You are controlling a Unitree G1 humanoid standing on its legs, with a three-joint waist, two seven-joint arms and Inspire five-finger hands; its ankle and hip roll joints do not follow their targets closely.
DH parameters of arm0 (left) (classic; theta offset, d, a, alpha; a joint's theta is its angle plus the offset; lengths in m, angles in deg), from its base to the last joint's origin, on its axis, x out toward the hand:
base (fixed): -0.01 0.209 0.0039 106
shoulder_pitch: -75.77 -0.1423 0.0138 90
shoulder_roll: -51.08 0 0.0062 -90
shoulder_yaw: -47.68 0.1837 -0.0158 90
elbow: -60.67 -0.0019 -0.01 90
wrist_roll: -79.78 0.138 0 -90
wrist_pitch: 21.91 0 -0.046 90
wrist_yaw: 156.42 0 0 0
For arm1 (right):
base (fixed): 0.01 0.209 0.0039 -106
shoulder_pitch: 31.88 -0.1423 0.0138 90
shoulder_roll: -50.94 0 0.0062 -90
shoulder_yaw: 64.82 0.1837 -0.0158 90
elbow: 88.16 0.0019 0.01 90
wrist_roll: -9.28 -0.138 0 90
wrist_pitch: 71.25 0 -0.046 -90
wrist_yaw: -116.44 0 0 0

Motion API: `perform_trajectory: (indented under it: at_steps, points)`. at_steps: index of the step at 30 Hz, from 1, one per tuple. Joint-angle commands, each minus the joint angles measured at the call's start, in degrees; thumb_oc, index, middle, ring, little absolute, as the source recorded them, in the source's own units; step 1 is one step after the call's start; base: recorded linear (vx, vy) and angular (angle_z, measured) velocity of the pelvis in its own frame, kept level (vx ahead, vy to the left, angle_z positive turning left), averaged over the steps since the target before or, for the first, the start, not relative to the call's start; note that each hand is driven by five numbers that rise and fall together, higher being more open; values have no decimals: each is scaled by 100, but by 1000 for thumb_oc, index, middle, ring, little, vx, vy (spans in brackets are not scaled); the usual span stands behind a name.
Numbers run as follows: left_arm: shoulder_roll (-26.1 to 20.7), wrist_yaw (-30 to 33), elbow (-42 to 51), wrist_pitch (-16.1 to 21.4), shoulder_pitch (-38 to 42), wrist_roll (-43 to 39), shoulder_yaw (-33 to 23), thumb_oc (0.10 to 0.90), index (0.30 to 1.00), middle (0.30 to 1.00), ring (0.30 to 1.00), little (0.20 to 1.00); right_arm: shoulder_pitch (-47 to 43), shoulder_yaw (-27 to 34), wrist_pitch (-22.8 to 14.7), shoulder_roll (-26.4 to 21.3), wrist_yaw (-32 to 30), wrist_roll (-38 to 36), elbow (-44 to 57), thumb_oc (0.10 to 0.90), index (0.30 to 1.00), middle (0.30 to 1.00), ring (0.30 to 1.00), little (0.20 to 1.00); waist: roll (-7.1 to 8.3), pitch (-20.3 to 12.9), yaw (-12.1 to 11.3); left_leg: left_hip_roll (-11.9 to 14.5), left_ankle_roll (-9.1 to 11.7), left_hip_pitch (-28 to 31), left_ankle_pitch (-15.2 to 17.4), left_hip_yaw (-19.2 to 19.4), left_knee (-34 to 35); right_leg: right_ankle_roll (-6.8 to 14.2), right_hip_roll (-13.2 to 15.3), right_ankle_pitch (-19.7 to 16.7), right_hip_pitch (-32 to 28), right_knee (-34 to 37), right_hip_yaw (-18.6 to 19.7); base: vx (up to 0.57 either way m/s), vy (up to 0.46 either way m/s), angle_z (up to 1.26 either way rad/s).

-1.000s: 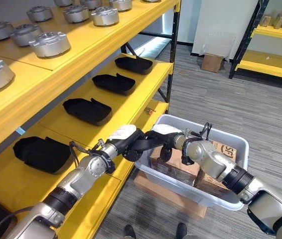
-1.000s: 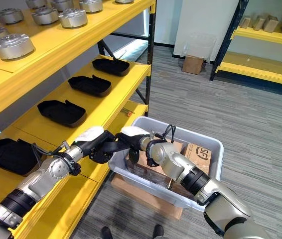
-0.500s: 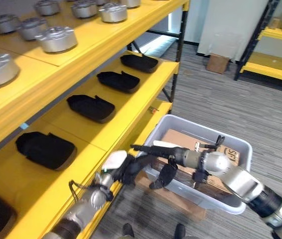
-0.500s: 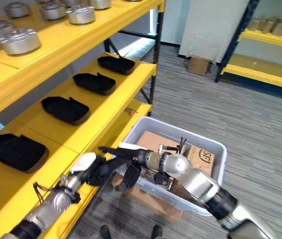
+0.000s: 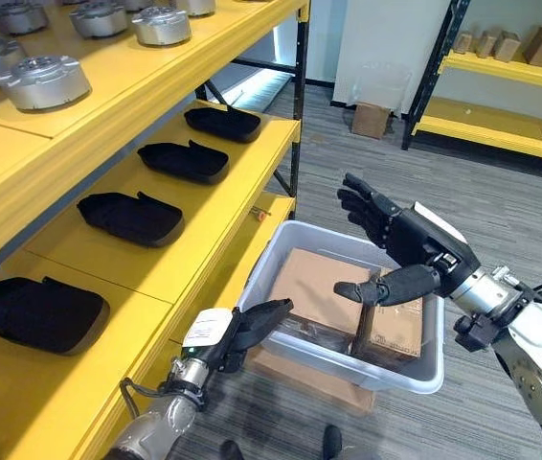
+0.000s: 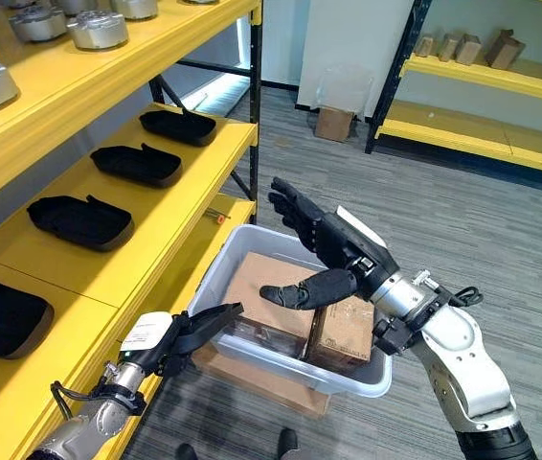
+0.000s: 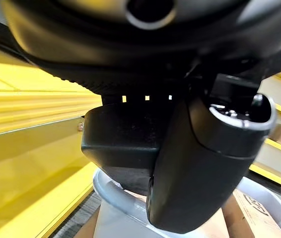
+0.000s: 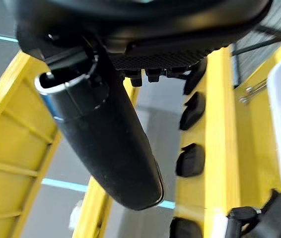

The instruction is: Move parts from the plastic box to the shelf.

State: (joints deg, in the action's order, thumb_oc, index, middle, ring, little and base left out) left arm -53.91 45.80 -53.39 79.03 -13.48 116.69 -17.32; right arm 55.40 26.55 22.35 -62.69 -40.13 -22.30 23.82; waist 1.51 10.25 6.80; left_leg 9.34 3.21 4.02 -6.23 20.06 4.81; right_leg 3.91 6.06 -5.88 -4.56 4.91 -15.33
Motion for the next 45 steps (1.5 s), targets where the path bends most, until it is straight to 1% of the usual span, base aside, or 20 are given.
perform_trajectory:
  at_steps: [1, 3, 6, 7, 12, 13, 17, 25, 27, 29, 30, 31, 32, 33, 35, 36, 39, 40, 43, 45]
  points:
    - [-296, 553, 586, 99, 515, 0, -265, 400, 300, 300, 300, 300, -667, 394, -1334, 215, -606, -492, 295, 900, 1000, 1000, 1000, 1000, 75, -245, -4, 377, 284, 360, 336, -112, 19, 346, 292, 465, -188, -261, 364, 11, 7, -8]
    - [-274, 608, 552, 101, 521, -2, -247, 400, 300, 300, 300, 300, -711, 439, -1646, 417, -722, -947, 345, 900, 1000, 1000, 1000, 1000, 50, -257, -6, 378, 282, 359, 337, -111, 19, 343, 289, 477, -184, -270, 374, 0, 0, 0]
    - [-266, 656, 606, 113, 556, 20, -234, 400, 300, 300, 300, 300, -715, 561, -1744, 780, -1066, -1092, 432, 900, 1000, 1000, 1000, 1000, 1, -256, -27, 374, 281, 356, 341, -134, 19, 331, 292, 511, -181, -306, 356, 0, 0, 0]
    - [-285, 779, 782, 120, 593, 31, -249, 400, 300, 300, 300, 300, -665, 521, -1564, 1011, -1225, -853, 393, 900, 1000, 1000, 1000, 1000, -38, -249, -42, 354, 258, 361, 355, -158, 19, 317, 300, 534, -190, -317, 352, 0, 0, 0]
    - [-411, 1099, 1432, 303, 584, 226, -573, 400, 300, 300, 300, 300, -449, 320, -1353, 1202, -1856, -676, 166, 900, 1000, 1000, 1000, 1000, -91, -245, -92, 341, 246, 351, 356, -186, 19, 300, 307, 556, -189, -313, 313, -19, -41, 1]
    - [-479, 1089, 1758, 372, 572, 235, -767, 400, 300, 300, 300, 300, -353, 255, -1354, 1270, -1933, -590, -9, 900, 1000, 1000, 1000, 1000, -116, -243, -121, 329, 240, 356, 353, -209, 19, 288, 302, 563, -196, -313, 292, -20, -76, 0]
    - [-666, 1238, 2629, 445, 488, 370, -1365, 400, 300, 300, 300, 300, -200, -45, -1169, 1402, -1847, -595, -459, 900, 1000, 1000, 1000, 1000, -179, -243, -230, 274, 235, 353, 326, -333, 17, 248, 273, 589, -219, -320, 188, -22, -100, 3]
    - [-891, 1438, 3154, 173, 326, 440, -1854, 400, 300, 300, 300, 300, -420, -712, -1019, 1478, -1789, -569, -710, 900, 1000, 1000, 1000, 1000, -257, -217, -495, 182, 278, 252, 271, -576, 2, 168, 226, 645, -253, -312, -38, -17, -96, 13]
    - [-876, 1366, 3409, 186, 95, 539, -2004, 400, 300, 300, 300, 300, -529, -1016, -952, 1526, -1824, -478, -698, 900, 1000, 1000, 1000, 1000, -304, -180, -666, 189, 347, 75, 145, -683, 19, 141, 231, 652, -263, -283, -216, -33, -127, 32]
    - [-797, 1416, 3622, 320, -175, 560, -2082, 400, 300, 300, 300, 300, -564, -1285, -979, 1569, -1815, -411, -657, 900, 1000, 1000, 1000, 1000, -341, -98, -846, 352, 476, -267, -133, -719, 19, 136, 279, 627, -323, -214, -429, -89, -42, 48]
    - [-730, 1438, 3729, 473, -327, 572, -2130, 400, 300, 300, 300, 300, -557, -1354, -1109, 1562, -1876, -348, -665, 900, 1000, 1000, 1000, 1000, -343, -47, -903, 407, 476, -332, -204, -523, 6, 140, 322, 636, -355, -248, -671, -187, 54, 41]
    - [-683, 1488, 3782, 608, -361, 624, -2111, 400, 300, 300, 300, 300, -555, -1372, -1328, 1512, -2020, -265, -670, 900, 1000, 1000, 1000, 1000, -290, 5, -874, 399, 375, -184, -24, -90, -236, 135, 406, 636, -352, -347, -958, -250, 98, 52]
    - [-676, 1519, 3804, 645, -332, 656, -2075, 400, 300, 300, 300, 300, -566, -1350, -1518, 1482, -2128, -210, -634, 900, 1000, 1000, 1000, 1000, -241, 15, -845, 380, 310, -127, 173, 110, -480, 129, 455, 598, -306, -400, -1088, -251, 129, 84]
    - [-681, 1609, 3796, 712, -295, 733, -2032, 400, 300, 300, 300, 300, -567, -1273, -1716, 1461, -2137, -185, -541, 900, 1000, 1000, 1000, 1000, -182, -2, -804, 384, 322, 32, 426, 237, -887, 153, 471, 615, -292, -448, -1154, -214, 133, 116]
    - [-734, 1696, 3760, 757, -167, 727, -1990, 400, 300, 300, 300, 300, -583, -1154, -1844, 1438, -2082, -214, -332, 900, 1000, 1000, 1000, 1000, -164, -86, -730, 447, 365, 283, 498, 437, -1455, 68, 449, 580, -177, -496, -1340, -256, 291, 112]
    - [-806, 1723, 3686, 750, 36, 627, -1879, 400, 300, 300, 300, 300, -655, -1141, -1833, 1428, -2093, -160, -199, 900, 1000, 1000, 1000, 1000, -214, -197, -700, 415, 382, 424, 544, 392, -1427, 57, 440, 532, -67, -499, -1396, -263, 503, 88]
    - [-922, 1803, 3718, 637, 272, 717, -1695, 400, 300, 300, 300, 300, -782, -1169, -1773, 1437, -2091, -120, -182, 900, 1000, 1000, 1000, 1000, -255, -238, -704, 173, 257, 578, 838, 339, -880, 291, 629, 350, 60, -574, -1421, -164, 470, 87]
    - [-928, 1895, 3774, 640, 292, 853, -1694, 400, 300, 300, 300, 300, -814, -1161, -1657, 1441, -2112, -104, -165, 900, 1000, 1000, 1000, 1000, -244, -244, -726, 104, 198, 631, 951, 375, -663, 395, 728, 268, 50, -575, -1460, -121, 349, 102]
    - [-1097, 2285, 3944, 688, 277, 1230, -1758, 400, 300, 300, 300, 300, -902, -1254, -1619, 1489, -2485, 234, -196, 900, 1000, 1000, 1000, 1000, -226, -283, -932, -124, 139, 652, 780, 182, -10, 746, 998, -109, -50, -348, -1516, -178, 624, 78]
    - [-1170, 2163, 3980, 622, 470, 1338, -1640, 400, 300, 300, 300, 300, -945, -1236, -1597, 1528, -2515, 312, -234, 900, 1000, 1000, 1000, 1000, -177, -277, -1013, -283, 57, 548, 822, 58, 19, 878, 1198, -361, -21, -302, -1542, -128, 452, 65]
